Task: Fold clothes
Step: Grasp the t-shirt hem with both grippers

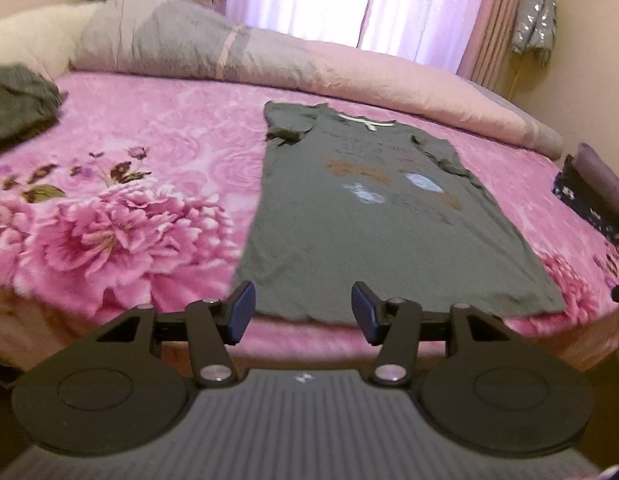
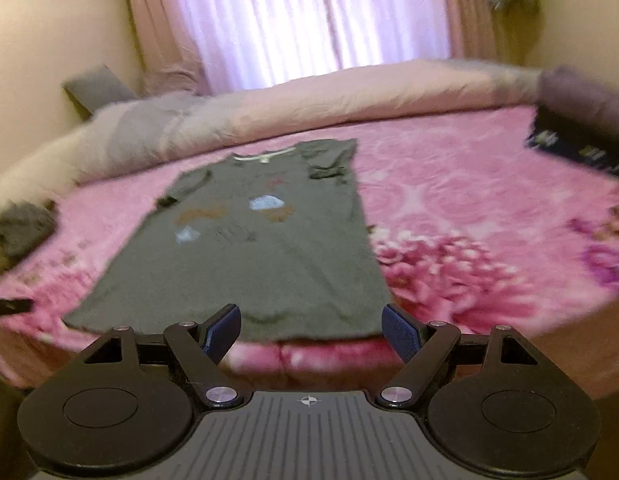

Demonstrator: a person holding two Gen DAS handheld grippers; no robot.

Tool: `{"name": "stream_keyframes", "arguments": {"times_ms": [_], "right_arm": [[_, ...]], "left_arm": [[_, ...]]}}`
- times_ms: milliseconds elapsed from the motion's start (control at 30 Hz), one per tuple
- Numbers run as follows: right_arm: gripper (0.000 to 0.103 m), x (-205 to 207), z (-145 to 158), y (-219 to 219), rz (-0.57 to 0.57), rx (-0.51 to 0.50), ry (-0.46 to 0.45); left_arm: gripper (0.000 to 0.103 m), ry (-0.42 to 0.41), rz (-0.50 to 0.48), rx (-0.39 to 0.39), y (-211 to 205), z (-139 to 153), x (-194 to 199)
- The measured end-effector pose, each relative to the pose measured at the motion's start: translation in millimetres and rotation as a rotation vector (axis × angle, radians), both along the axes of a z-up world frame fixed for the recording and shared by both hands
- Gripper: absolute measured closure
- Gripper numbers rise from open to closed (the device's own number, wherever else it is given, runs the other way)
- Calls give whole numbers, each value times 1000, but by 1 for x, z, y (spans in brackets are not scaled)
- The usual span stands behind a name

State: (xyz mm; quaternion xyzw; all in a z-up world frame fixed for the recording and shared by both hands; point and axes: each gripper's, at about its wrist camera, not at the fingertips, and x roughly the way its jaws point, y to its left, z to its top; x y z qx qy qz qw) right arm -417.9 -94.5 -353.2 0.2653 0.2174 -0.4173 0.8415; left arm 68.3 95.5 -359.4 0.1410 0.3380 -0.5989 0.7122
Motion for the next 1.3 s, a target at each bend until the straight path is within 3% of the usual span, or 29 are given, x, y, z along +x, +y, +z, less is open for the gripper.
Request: {"name": "stream_keyframes", "arguments": {"times_ms": [133, 333, 467, 633, 833, 900, 1033, 1167, 1300], "right_arm": [[23, -16, -24, -73, 5, 154, -112], [26, -42, -86, -160, -20, 515, -236], [30, -63, -95, -176, 34, 616, -327], [33, -69, -106, -192, 91, 682, -390], [36, -42, -110, -220, 158, 678, -436], [44, -28, -112, -227, 180, 675, -420], [47, -24, -115, -225, 224, 693, -394], [63, -36, -121, -211, 261, 761, -376], [63, -43, -126, -203, 271, 804, -400]], "left_arm": [[61, 148, -25, 38, -44, -29, 58], [64, 397, -40, 65, -72, -65, 118], [67, 523, -55, 101, -74, -90, 142], [67, 673, -79, 72, -86, -108, 157], [68, 727, -171, 77, -140, -117, 150], [73, 743, -178, 94, -147, -120, 148], [92, 788, -179, 141, -134, -128, 151], [95, 812, -170, 158, -122, -132, 150], [95, 831, -162, 171, -111, -135, 148]]}}
